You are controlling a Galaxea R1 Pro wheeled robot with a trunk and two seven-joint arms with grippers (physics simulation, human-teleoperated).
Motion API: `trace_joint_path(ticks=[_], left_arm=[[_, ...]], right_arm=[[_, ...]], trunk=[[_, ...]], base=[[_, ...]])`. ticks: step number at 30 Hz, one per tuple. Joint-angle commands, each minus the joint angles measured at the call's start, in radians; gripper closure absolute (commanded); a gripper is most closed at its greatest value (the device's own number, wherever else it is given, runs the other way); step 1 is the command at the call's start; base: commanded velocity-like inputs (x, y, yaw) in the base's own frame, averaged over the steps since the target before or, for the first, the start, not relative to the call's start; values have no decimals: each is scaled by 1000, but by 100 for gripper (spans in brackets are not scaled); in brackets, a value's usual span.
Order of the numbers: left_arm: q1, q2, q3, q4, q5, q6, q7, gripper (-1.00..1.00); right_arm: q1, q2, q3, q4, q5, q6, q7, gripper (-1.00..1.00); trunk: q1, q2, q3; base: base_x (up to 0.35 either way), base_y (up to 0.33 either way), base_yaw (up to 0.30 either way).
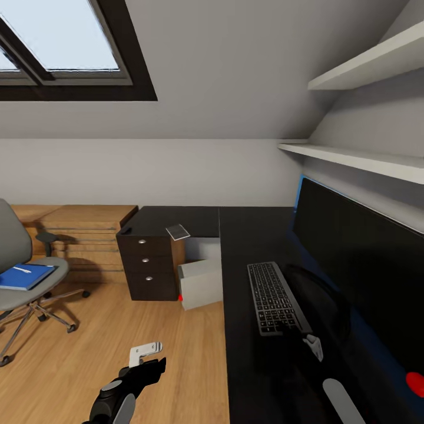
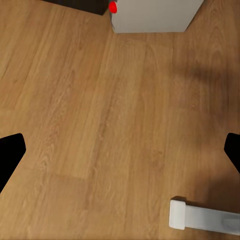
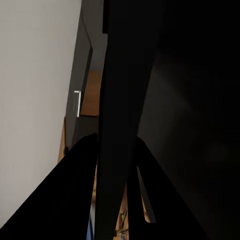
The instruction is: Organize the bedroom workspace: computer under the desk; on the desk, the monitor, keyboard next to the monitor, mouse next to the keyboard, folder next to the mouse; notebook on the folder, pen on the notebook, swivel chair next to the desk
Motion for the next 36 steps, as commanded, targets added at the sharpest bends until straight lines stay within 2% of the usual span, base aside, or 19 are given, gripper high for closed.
trace_joint_path(ticks=[1, 24, 25, 36], left_arm=[[0, 0, -1, -1, 11, 3, 9, -100], [0, 0, -1, -1, 11, 4, 9, -100], [-1, 0, -1, -1, 11, 4, 9, -100], [0, 0, -1, -1, 11, 4, 9, -100]], right_arm=[[0, 0, -4, 2, -2, 6, -57, 100], [0, 3, -16, 9, -8, 9, -59, 100], [0, 3, -16, 9, -8, 9, -59, -100], [0, 3, -16, 7, -8, 9, -58, -100]], trunk=[[0, -1, -1], [0, -1, -1], [0, -1, -1], [0, -1, -1]], base=[[0, -105, 0], [0, -31, 0], [0, 0, 0], [0, 0, 0]])
